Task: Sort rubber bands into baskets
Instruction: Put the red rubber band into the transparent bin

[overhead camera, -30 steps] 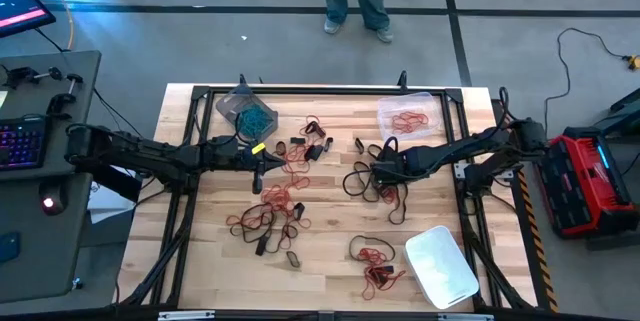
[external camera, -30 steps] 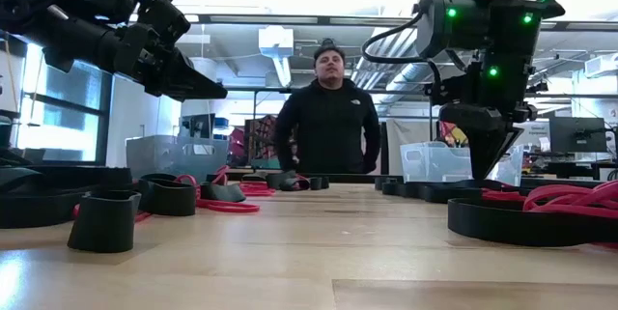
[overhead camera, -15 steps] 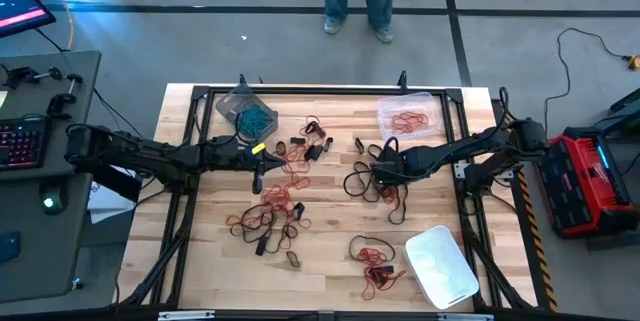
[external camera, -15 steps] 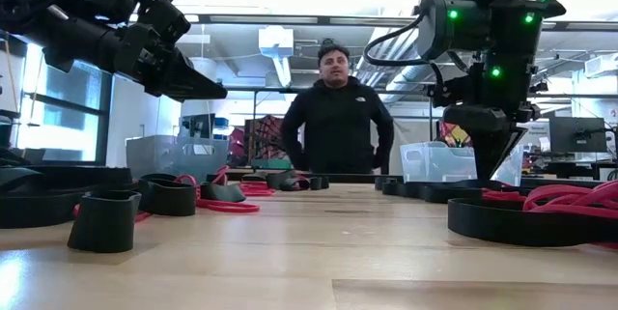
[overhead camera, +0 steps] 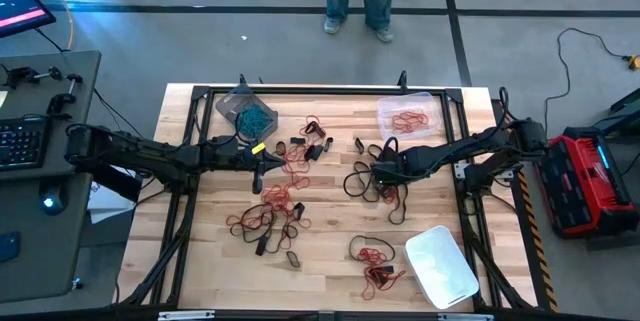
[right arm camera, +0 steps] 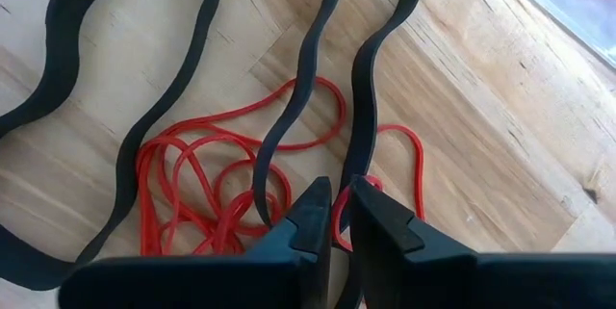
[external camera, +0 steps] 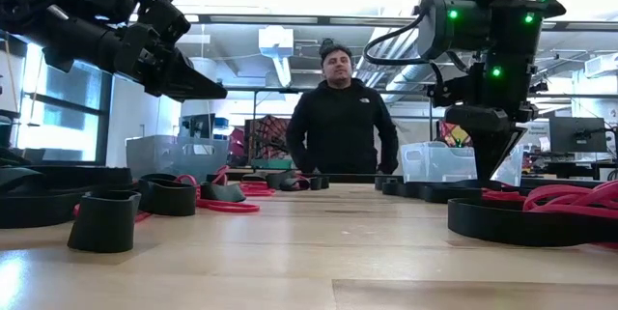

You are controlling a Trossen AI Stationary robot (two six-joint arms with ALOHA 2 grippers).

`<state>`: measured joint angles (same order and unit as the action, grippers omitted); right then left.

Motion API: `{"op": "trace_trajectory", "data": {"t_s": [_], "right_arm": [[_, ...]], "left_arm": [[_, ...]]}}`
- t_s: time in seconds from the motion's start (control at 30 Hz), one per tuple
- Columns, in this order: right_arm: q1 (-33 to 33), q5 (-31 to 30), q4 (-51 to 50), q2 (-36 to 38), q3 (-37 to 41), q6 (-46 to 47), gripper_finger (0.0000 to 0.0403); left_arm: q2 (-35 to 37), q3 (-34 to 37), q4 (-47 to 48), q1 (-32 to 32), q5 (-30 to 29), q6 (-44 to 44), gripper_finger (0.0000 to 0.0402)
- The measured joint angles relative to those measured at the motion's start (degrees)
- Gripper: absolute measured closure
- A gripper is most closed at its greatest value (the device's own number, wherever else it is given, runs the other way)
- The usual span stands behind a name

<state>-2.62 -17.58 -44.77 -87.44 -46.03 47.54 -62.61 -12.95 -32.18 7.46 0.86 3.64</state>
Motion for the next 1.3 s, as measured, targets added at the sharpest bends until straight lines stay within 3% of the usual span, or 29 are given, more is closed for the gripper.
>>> {"op": "trace_trajectory", "data": {"t_s": [0.5,0.8,0.93,1.1,1.3], "right_arm": [[-2.4,0.0,0.1,0.0,0.0,0.0,0.0371],[-2.0,-0.6,-0.3,0.0,0.0,0.0,0.0276],[-1.0,0.7,-1.9,0.0,0.0,0.1,0.0257],[-0.2,2.8,-1.7,0.0,0.0,0.4,0.027],[0.0,3.0,-1.5,0.0,0.0,0.0,0.0322]], "left_arm": [[0.0,0.0,0.0,0.0,0.0,0.0,0.0401],[0.0,0.0,0.0,0.0,0.0,0.0,0.0401],[0.0,0.0,0.0,0.0,0.0,-0.2,0.0401],[0.0,0.0,0.0,0.0,0.0,-0.2,0.0401],[0.0,0.0,0.0,0.0,0.0,-0.2,0.0401]]}}
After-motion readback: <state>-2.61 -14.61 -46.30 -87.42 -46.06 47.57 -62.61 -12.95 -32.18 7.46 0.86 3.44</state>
